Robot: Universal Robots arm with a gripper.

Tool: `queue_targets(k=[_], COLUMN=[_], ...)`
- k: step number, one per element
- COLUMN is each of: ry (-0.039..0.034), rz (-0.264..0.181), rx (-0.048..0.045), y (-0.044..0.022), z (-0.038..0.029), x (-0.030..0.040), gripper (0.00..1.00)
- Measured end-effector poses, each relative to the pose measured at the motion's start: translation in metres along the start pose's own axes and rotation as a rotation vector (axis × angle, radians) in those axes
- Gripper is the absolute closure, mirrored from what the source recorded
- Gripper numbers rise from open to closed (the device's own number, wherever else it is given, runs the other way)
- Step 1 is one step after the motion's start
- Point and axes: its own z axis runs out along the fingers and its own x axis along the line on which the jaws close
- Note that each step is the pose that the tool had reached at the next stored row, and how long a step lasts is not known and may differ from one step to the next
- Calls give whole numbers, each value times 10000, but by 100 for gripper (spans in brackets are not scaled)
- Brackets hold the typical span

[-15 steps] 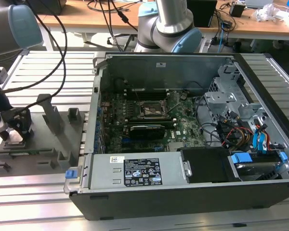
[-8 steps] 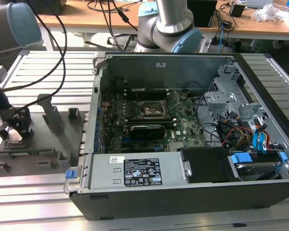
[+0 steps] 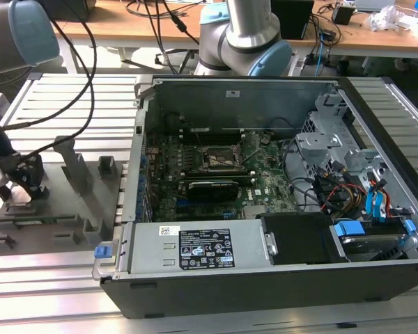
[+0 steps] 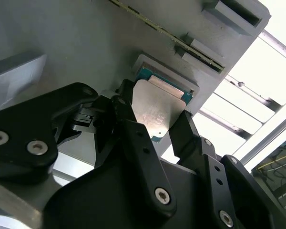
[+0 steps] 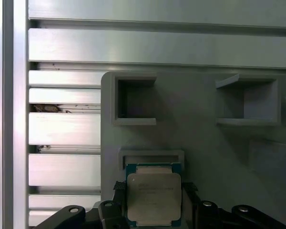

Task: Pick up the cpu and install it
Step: 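Pick up the cpu and move it towards the insertion slot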

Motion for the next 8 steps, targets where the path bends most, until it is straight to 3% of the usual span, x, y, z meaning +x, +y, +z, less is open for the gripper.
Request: queue_targets(k=[8], ry=[0], rz=[0], rx=[0], y=[-1], z=[-52], x=[-1], gripper=[45])
